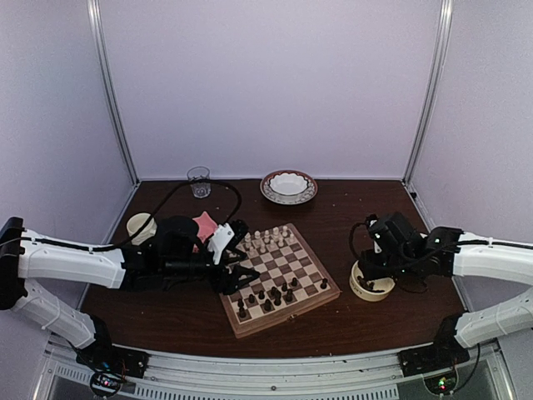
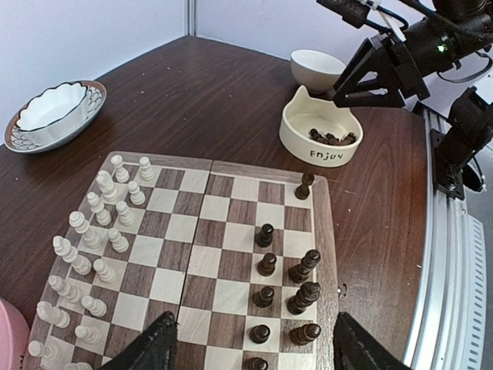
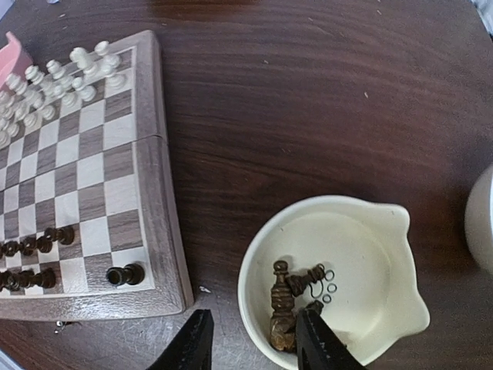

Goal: Set up the chess pieces on the board
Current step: Pick up the pawn from the storage box, then place the pawn on the chessboard, then pick up the pawn from the chessboard.

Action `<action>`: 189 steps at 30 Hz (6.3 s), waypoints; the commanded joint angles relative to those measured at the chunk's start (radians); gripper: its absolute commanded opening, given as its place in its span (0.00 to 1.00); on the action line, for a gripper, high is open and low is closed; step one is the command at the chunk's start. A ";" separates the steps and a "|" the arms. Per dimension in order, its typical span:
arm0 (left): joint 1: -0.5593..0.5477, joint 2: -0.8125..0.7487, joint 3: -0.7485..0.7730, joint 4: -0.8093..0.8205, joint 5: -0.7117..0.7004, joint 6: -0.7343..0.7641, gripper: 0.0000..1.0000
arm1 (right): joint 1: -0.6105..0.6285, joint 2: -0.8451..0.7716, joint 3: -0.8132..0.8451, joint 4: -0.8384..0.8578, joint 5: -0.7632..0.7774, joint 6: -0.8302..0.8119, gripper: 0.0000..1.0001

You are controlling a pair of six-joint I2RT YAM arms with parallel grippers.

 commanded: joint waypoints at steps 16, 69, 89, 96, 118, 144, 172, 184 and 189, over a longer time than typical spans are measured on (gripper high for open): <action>-0.002 -0.024 0.030 0.014 0.062 -0.011 0.69 | -0.068 0.303 0.036 -0.048 0.075 0.586 0.42; -0.002 -0.007 0.046 0.000 0.087 -0.009 0.71 | -0.153 0.334 0.117 0.001 0.020 0.270 0.17; -0.002 -0.011 0.045 0.001 0.090 -0.010 0.72 | -0.153 0.088 -0.070 0.320 -0.286 -0.117 0.18; -0.002 -0.008 0.045 0.002 0.092 -0.013 0.72 | -0.148 0.135 -0.028 0.431 -0.547 -0.209 0.15; -0.002 -0.026 0.022 0.037 0.055 -0.043 0.73 | -0.003 0.400 0.093 0.507 -0.431 -0.466 0.16; -0.002 -0.002 0.030 0.040 0.057 -0.043 0.73 | -0.003 0.539 0.184 0.426 -0.304 -0.435 0.33; -0.002 0.025 0.046 0.024 0.026 -0.057 0.73 | -0.004 0.705 0.409 0.257 -0.270 -0.250 0.38; -0.001 0.010 0.045 0.019 0.032 -0.057 0.73 | 0.003 0.721 0.424 0.214 -0.243 -0.258 0.31; -0.001 0.013 0.044 0.017 0.024 -0.056 0.73 | 0.006 0.704 0.418 0.215 -0.259 -0.281 0.27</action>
